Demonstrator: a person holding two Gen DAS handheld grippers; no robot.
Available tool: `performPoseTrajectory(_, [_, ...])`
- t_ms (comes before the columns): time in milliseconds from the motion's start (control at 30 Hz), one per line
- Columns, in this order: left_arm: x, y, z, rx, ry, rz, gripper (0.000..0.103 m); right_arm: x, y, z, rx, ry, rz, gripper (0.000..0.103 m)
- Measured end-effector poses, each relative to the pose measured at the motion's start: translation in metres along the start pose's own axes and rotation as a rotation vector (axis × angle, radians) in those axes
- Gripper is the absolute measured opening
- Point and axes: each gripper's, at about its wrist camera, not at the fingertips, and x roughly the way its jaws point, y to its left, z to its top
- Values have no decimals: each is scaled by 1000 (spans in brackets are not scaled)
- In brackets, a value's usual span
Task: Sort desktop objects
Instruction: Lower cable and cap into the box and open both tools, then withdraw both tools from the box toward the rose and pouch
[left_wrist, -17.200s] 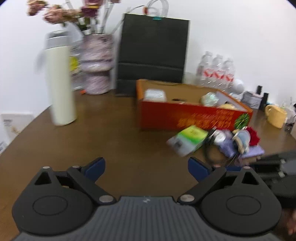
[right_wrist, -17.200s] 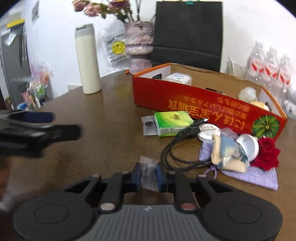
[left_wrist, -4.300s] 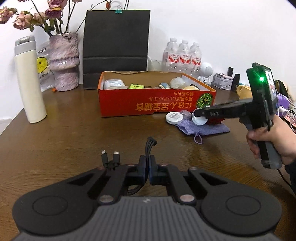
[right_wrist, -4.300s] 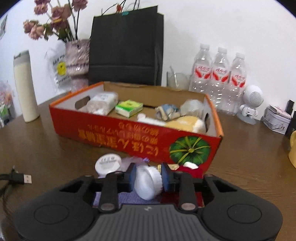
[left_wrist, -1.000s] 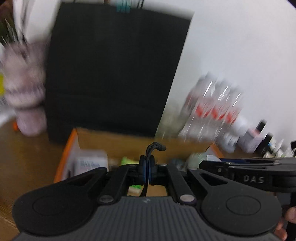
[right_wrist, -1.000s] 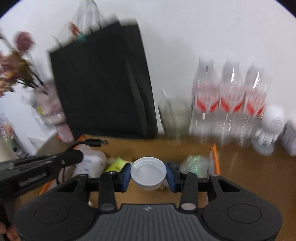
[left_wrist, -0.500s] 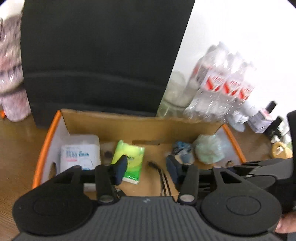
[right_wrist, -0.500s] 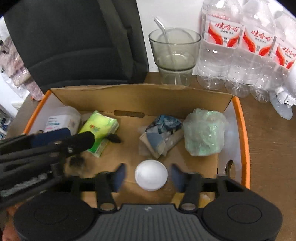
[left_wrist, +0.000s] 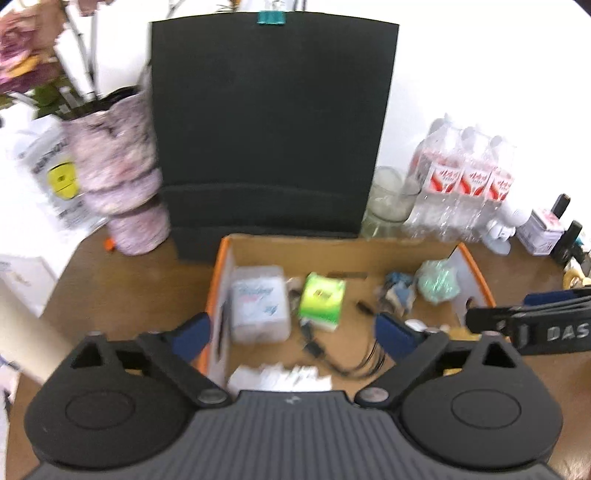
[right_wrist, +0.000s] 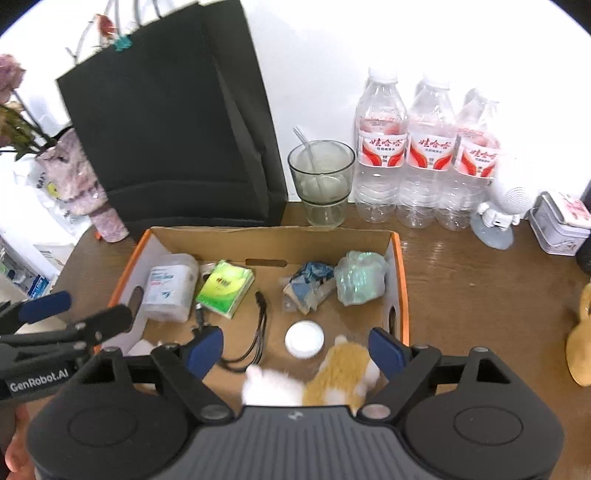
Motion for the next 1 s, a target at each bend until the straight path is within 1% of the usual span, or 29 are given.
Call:
performPoseTrajectory(67, [-14,5,-16,-4,-28,-3,102,-13,5,-13,5,-31,20,86])
performPoseTrajectory(133, [-23,8,-35,-23,-73,-21,103,-24,8,-30,23,-69,70,87])
performPoseTrajectory(167, [-26,10,-44,-25,-77,-26,103,-29,9,-41,33,-87,105,87])
performPoseTrajectory(200, [-27,10,-51,-26,-82,-12,103,-34,10,-52,43,-108,126,87])
performPoseTrajectory(233, [-32,10,-61,-23,-107,22,103,-39,12,-63,46,-138,127,87])
performPoseTrajectory(300, [-45,12,-81,-17,-209,70,103,-52,17,-88,31,-261,92,88])
performPoseTrajectory(333, [-52,14,-93,-18,-263,82,103,-57,20,-102,10,-334,67,94])
performPoseTrajectory(400, [-64,19,-117,-46,-354,86,103,-61,25,-131,-29,-463,20,99])
performPoseTrajectory(433, [-69,21,-130,-60,-387,82,103,-61,26,-144,-40,-502,13,99])
performPoseTrajectory(567, [-79,21,-161,-27,-461,67,103,-62,25,-177,-48,-582,40,99])
performPoseTrajectory(667, [-80,19,-170,16,-460,85,103,-62,30,-190,-59,-608,17,99])
performPoseTrajectory(733, [-86,19,-175,14,-476,92,103,-63,33,-196,-54,-605,16,99])
performPoseTrajectory(833, [-103,22,-193,19,-475,69,103,-69,39,-211,-67,-597,0,99])
performPoseTrajectory(900, [-119,23,-214,58,-457,53,103,-78,44,-227,-77,-573,-6,99])
performPoseTrajectory(1000, [-146,27,-259,118,-444,9,103,-93,46,-266,-77,-518,31,100])
